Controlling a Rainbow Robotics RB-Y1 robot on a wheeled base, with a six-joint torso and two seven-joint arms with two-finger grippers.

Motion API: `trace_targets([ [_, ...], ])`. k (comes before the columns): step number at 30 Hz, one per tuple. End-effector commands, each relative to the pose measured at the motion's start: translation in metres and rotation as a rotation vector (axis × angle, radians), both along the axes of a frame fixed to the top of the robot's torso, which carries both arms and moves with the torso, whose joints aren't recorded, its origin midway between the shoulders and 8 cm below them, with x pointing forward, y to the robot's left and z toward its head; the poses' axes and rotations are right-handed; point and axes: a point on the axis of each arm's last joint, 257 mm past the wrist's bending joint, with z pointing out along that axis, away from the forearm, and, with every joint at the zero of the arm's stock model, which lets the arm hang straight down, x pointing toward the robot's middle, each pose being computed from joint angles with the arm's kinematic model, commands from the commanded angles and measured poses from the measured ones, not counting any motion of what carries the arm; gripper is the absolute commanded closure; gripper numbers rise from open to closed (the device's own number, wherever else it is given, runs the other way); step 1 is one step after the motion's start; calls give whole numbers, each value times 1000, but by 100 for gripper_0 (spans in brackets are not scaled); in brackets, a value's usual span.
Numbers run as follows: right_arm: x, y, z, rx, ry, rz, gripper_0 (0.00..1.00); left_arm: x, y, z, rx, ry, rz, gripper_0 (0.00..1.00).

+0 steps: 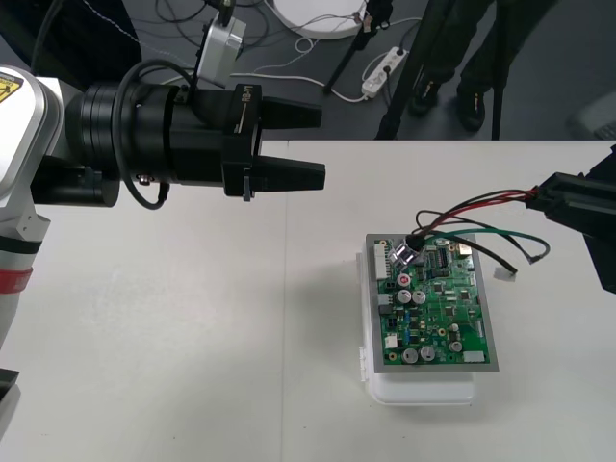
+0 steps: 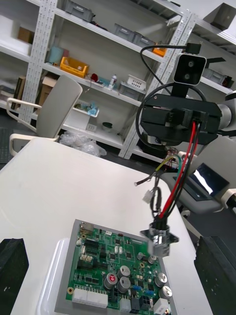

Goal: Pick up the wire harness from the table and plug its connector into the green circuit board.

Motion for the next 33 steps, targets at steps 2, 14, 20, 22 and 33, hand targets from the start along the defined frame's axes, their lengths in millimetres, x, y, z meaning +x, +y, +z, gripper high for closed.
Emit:
trace_targets([
  [2,-7,14,7,-56,-84,-25,100,-22,-2,6,-2,-62,-82,0],
  [14,-6,24,0,-91,-106,-49,100,-37,8,13,-18,-115,-143,0],
  [20,-8,26,-1,-89,-98,-42,100,-38,16,17,-26,-141,-147,0],
  [22,-12,29,0,-76,-93,-30,100,-38,17,18,-28,-150,-144,0],
  [33,-30,57,-19,-48,-11,69,100,-29,13,27,-5,-243,-126,0],
])
